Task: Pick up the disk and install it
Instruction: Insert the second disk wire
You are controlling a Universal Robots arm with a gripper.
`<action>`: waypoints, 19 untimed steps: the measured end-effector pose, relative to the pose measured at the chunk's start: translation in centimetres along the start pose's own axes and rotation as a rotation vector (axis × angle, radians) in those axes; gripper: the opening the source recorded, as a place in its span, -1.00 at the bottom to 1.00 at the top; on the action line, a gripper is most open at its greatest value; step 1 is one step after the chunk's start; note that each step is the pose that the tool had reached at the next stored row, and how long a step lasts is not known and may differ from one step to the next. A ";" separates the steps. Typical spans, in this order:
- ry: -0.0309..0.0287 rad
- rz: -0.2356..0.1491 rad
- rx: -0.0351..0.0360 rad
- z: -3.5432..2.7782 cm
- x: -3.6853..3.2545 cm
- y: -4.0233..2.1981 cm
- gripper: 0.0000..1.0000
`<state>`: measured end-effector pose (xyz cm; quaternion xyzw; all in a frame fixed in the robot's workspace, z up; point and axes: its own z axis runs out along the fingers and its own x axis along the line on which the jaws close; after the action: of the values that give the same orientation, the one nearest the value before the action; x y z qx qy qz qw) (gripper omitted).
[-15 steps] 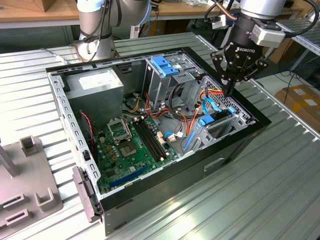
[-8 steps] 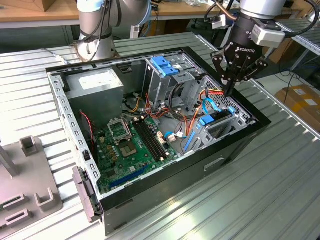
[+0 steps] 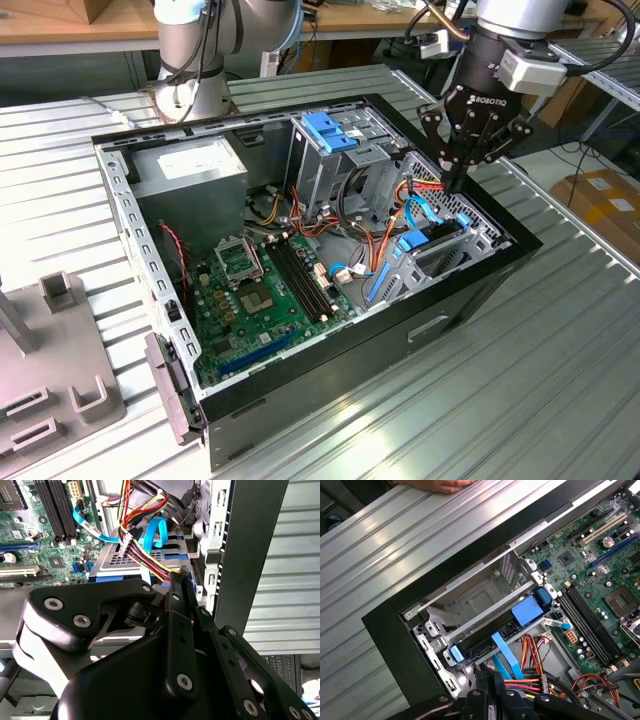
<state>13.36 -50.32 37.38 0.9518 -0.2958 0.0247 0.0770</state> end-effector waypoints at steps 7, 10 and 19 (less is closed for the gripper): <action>-0.0211 0.158 -0.0148 0.09 0.00 -0.01 -0.68; -0.0308 0.230 -0.0216 0.14 0.00 -0.02 -0.68; -0.0609 0.455 -0.0427 0.26 -0.02 -0.04 -0.68</action>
<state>13.37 -50.32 37.12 0.8590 -0.5055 0.0064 0.0806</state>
